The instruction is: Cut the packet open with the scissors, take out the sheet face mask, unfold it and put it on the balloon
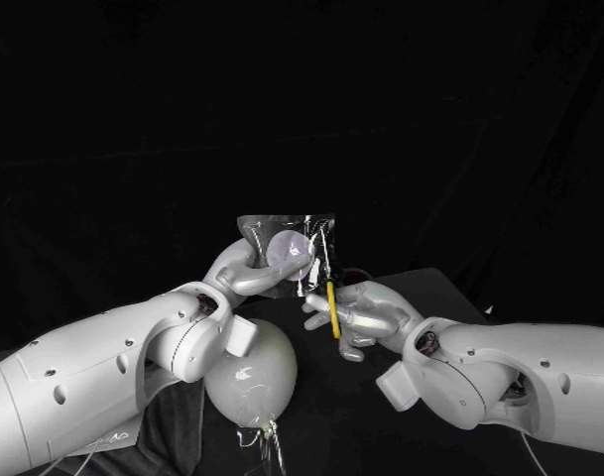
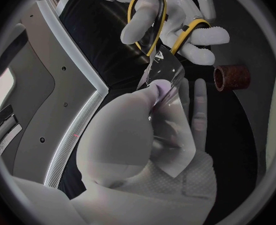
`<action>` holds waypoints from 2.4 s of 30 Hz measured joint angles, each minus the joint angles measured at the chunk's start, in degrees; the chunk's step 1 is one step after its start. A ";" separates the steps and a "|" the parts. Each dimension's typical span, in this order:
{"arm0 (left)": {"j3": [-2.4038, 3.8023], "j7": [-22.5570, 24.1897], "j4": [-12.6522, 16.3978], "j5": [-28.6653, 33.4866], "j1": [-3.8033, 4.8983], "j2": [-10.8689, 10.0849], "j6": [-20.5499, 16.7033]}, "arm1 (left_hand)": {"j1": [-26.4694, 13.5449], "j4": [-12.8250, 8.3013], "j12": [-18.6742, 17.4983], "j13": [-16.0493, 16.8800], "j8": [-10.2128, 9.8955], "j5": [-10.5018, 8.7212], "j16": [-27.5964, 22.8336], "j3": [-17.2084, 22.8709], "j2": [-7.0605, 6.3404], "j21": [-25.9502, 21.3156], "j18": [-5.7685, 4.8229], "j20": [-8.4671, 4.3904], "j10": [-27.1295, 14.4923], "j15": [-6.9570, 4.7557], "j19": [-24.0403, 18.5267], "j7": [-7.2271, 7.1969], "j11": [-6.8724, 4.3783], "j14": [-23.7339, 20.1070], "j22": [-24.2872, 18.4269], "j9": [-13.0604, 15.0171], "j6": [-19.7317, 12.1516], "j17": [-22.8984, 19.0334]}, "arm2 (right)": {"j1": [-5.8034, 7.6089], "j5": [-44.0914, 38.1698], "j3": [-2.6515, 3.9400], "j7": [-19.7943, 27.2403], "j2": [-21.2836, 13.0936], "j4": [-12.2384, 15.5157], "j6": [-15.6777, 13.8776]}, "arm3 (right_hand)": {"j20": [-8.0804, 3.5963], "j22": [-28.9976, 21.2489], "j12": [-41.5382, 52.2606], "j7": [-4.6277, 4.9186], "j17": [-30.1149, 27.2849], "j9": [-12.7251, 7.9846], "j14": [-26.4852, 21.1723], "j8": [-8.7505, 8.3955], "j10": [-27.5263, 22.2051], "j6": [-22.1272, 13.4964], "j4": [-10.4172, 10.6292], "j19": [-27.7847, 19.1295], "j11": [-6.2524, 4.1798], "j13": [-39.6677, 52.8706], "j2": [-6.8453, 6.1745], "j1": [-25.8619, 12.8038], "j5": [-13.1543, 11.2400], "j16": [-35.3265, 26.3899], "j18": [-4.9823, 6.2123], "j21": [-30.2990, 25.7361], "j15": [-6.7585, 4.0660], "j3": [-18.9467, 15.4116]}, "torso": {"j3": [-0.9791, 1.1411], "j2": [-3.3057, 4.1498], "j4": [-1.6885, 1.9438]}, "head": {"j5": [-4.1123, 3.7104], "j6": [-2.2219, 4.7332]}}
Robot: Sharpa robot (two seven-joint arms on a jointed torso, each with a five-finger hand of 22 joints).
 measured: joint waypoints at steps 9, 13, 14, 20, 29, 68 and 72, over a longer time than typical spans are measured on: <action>-0.02 0.14 0.17 -0.72 -0.03 -0.06 0.05 | 0.07 -0.01 0.00 -0.01 0.19 0.00 0.00 0.01 0.07 0.25 -0.01 -0.20 -0.09 0.20 -0.21 0.15 0.10 -0.19 0.05 0.00 -0.06 -0.01 | 0.11 0.66 0.06 0.50 0.39 -0.48 -0.72 | -0.58 -0.01 1.70 -0.88 1.76 0.38 1.04 1.13 2.68 2.22 -0.11 1.84 -0.56 -0.07 1.87 1.36 0.00 0.92 -0.05 2.68 -1.04 -1.20 | -0.02 0.00 0.03 | -0.21 0.15; 0.00 0.24 0.26 -0.87 -0.04 -0.02 0.07 | 0.08 -0.16 0.00 -0.01 0.20 -0.13 0.00 0.16 0.08 0.25 -0.01 -0.20 -0.10 0.20 -0.21 0.24 0.10 -0.19 0.05 0.00 0.02 -0.01 | 0.11 1.03 0.06 0.67 0.46 -0.61 -1.25 | -2.01 -0.02 4.24 -2.73 4.25 1.14 1.75 3.20 7.17 6.09 -0.18 4.06 -2.02 1.12 4.05 2.95 0.00 1.94 -0.08 6.36 -2.42 -2.09 | -0.03 0.00 0.03 | -0.26 0.18; 0.00 0.27 0.26 -0.88 -0.04 -0.02 0.07 | 0.08 -0.16 0.00 0.00 0.19 -0.13 0.00 0.16 0.08 0.25 -0.01 -0.20 -0.10 0.20 -0.21 0.24 0.10 -0.19 0.05 0.00 0.02 -0.01 | 0.11 1.09 0.06 0.69 0.47 -0.65 -1.36 | -2.33 -0.02 4.61 -3.07 4.59 1.26 1.76 3.60 8.29 6.76 -0.15 4.38 -2.56 1.38 4.62 3.09 0.00 2.09 -0.10 6.97 -2.79 -2.37 | -0.02 0.00 0.03 | -0.26 0.18; 0.01 0.44 0.26 -0.90 -0.05 -0.01 0.07 | 0.08 -0.16 0.00 0.04 0.19 0.00 0.00 0.16 0.08 0.24 -0.02 -0.20 -0.10 0.20 -0.21 0.24 0.11 -0.19 0.05 0.00 0.01 -0.03 | 0.11 1.34 0.06 0.72 0.51 -0.79 -2.02 | -4.24 -0.05 7.33 -5.62 7.34 2.81 1.76 6.15 12.14 10.75 -0.09 6.28 -3.31 3.92 7.00 4.87 0.00 2.77 -0.47 10.10 -4.82 -3.87 | -0.05 -0.02 0.01 | -0.27 0.21; 0.00 0.60 0.27 -0.89 -0.08 -0.01 0.07 | 0.09 -0.15 -0.01 0.04 0.10 0.00 0.00 0.15 0.09 0.23 -0.02 -0.20 -0.19 0.20 -0.21 0.31 0.19 -0.19 0.10 0.00 -0.07 -0.03 | 0.11 1.28 0.06 0.71 0.56 -0.80 -2.55 | -4.86 -0.02 8.04 -6.33 7.28 4.16 1.84 6.92 13.00 12.05 -0.19 6.90 -3.59 6.11 8.45 5.74 0.00 2.77 -0.52 10.60 -5.33 -5.95 | -0.03 -0.02 0.03 | -0.34 0.54; -0.03 0.65 0.01 -3.69 -0.20 -0.93 0.98 | 0.05 -0.16 -0.02 0.07 0.08 -0.21 -0.01 0.16 0.05 0.45 -0.03 0.01 -0.51 -0.01 -0.41 0.10 0.10 -0.41 0.30 0.00 -0.09 0.00 | 1.38 1.50 0.16 1.15 0.46 -1.14 -2.91 | -1.34 -0.01 0.30 -1.13 3.63 3.02 1.85 0.81 3.34 2.55 -0.33 2.59 -1.20 3.17 7.52 6.64 0.00 1.33 -0.93 4.50 -1.39 -11.37 | -0.03 0.01 0.02 | -0.43 0.75; -0.03 0.68 -0.02 -4.02 -0.23 -1.04 1.04 | 0.04 -0.16 -0.02 0.06 0.06 0.00 -0.01 0.16 0.04 0.45 -0.04 0.02 -0.51 -0.01 -0.41 0.10 0.10 -0.41 0.29 0.00 -0.11 0.00 | 1.44 1.88 0.16 1.14 0.46 -1.41 -3.06 | -1.78 0.00 2.70 -2.68 5.48 3.76 1.82 2.66 6.16 5.83 -0.48 4.08 -0.90 3.93 8.75 7.80 0.00 2.34 -0.95 7.06 -2.34 -11.53 | -0.02 -0.01 0.02 | -0.48 0.79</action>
